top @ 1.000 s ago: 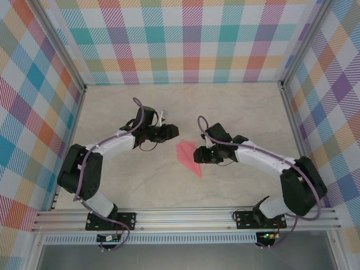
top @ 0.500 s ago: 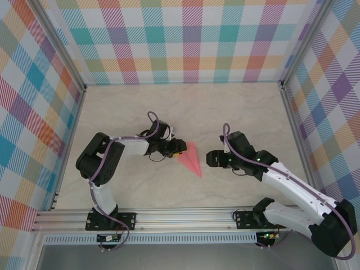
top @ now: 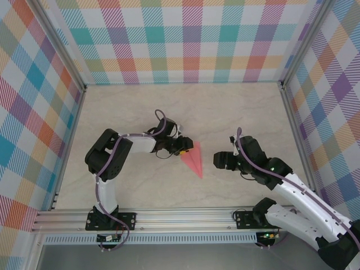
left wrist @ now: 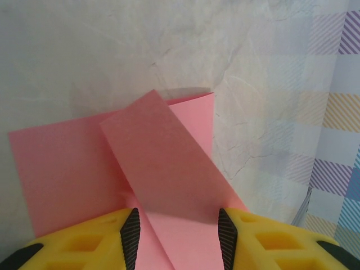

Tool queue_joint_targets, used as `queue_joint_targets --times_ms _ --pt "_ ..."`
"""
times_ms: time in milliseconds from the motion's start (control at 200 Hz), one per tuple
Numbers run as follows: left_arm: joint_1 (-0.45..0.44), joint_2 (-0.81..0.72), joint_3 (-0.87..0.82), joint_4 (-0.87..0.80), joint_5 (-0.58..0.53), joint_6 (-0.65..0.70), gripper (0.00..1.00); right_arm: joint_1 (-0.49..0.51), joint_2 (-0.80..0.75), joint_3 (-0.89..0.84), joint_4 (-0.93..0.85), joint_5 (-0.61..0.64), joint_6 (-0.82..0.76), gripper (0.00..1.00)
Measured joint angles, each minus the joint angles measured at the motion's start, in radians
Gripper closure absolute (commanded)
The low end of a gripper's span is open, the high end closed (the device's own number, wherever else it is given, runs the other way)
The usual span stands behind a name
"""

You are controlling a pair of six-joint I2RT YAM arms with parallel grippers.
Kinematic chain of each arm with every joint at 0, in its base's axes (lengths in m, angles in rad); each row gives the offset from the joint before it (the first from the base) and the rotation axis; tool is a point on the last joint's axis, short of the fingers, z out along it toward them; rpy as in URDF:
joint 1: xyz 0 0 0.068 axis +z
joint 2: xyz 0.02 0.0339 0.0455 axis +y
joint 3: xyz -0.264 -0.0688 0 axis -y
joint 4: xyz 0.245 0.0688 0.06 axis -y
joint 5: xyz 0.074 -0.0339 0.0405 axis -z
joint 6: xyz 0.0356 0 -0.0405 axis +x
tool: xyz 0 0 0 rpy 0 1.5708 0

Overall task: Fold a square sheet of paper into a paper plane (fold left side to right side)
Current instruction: Turn over the paper at the center of the table.

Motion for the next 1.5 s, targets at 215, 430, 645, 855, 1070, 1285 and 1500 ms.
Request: queue_joint_targets --times_ms 215,430,645,855,1070,1285,1500 --pt "-0.020 0.018 0.039 0.000 0.007 -0.009 0.59 0.000 -0.012 -0.023 -0.014 0.010 0.003 0.22" --pt "-0.025 0.018 0.052 0.006 0.014 -0.019 0.80 -0.029 -0.021 -0.042 -0.011 -0.012 0.015 0.07" --pt "-0.025 0.009 0.052 -0.002 0.012 -0.010 0.91 -0.174 -0.061 -0.127 0.078 -0.212 0.036 0.00" --pt "-0.023 -0.117 0.069 -0.060 -0.010 0.008 0.94 -0.392 -0.029 -0.260 0.329 -0.601 0.121 0.00" --pt "-0.014 -0.294 0.119 -0.064 -0.013 0.007 0.94 -0.407 0.069 -0.282 0.597 -0.857 0.206 0.00" --pt "-0.014 -0.378 0.146 -0.046 -0.011 -0.039 0.94 -0.398 0.175 -0.282 0.784 -0.966 0.259 0.00" --pt "-0.014 -0.418 0.146 0.004 0.008 -0.110 0.94 -0.338 0.240 -0.280 0.944 -0.995 0.319 0.00"
